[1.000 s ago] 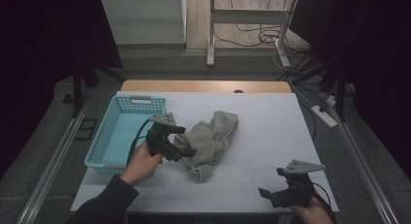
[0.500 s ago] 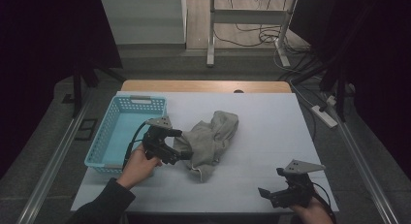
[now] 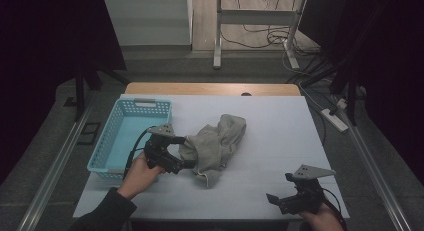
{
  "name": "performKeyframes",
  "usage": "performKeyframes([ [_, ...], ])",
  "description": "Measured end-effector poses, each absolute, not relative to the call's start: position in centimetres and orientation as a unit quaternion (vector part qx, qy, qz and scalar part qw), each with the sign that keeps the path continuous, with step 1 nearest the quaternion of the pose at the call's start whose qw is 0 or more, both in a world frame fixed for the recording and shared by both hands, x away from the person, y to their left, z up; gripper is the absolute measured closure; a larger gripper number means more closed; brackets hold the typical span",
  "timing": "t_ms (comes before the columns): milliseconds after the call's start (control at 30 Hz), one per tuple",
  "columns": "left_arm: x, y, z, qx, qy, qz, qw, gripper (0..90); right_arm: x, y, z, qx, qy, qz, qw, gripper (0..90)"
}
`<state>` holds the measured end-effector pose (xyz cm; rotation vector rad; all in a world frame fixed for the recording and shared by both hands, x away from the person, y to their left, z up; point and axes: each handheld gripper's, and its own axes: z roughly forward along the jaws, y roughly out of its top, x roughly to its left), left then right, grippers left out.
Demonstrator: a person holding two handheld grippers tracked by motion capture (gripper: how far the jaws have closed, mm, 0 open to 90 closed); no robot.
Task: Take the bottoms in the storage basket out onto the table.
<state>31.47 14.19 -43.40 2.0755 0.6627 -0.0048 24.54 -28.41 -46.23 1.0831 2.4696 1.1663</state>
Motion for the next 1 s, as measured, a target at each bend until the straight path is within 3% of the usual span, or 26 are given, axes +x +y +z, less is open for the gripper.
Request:
performKeyframes([
  [1000, 29.7, 15.5, -43.5, 0.843, 0.272, 0.007, 0.463, 0.0, 24.5, -28.4, -46.2, 0.367, 0.836, 0.394, 0.102, 0.5],
])
